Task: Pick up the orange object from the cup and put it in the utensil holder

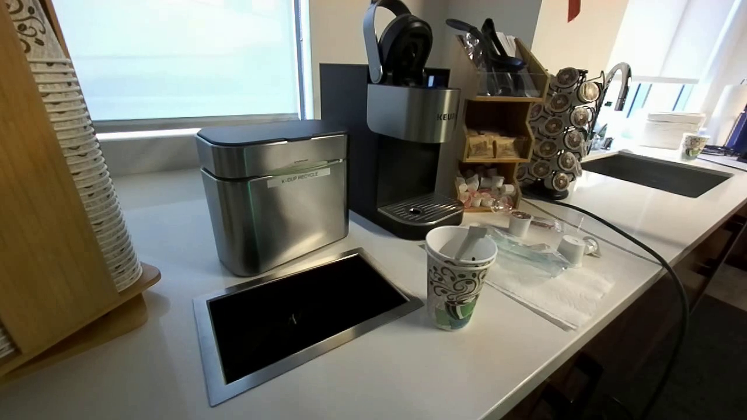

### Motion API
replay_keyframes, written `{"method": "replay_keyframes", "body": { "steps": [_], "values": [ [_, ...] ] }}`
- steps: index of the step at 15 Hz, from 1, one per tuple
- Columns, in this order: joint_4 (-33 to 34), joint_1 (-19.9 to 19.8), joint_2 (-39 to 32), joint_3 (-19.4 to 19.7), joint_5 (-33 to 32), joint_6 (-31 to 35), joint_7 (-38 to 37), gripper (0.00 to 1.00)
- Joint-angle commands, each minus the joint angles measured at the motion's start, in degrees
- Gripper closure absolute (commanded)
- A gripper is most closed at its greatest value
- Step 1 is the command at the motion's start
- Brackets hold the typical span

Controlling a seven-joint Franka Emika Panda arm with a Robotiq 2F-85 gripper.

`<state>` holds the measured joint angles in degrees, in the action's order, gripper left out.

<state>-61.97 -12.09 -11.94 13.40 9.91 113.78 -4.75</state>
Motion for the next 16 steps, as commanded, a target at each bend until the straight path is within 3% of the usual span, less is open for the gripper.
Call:
{"method": "replay_keyframes", "body": {
  "steps": [1,6,7,10,11,16],
  "values": [
    [13.1,-3.3,-9.5,-0.4,4.8,-7.0,5.2,0.98],
    [23.2,-3.1,-17.2,-0.2,2.5,-11.1,4.4,0.98],
    [23.5,-4.2,-17.9,-2.4,0.5,-9.7,3.0,0.98],
    [27.4,-4.9,-20.6,-3.4,-0.6,-10.3,0.6,0.98],
    [21.7,-3.3,-17.5,-1.9,0.5,-8.2,2.6,0.93],
    [24.5,-4.1,-19.3,-2.6,0.1,-8.2,1.6,0.93]
  ]
}}
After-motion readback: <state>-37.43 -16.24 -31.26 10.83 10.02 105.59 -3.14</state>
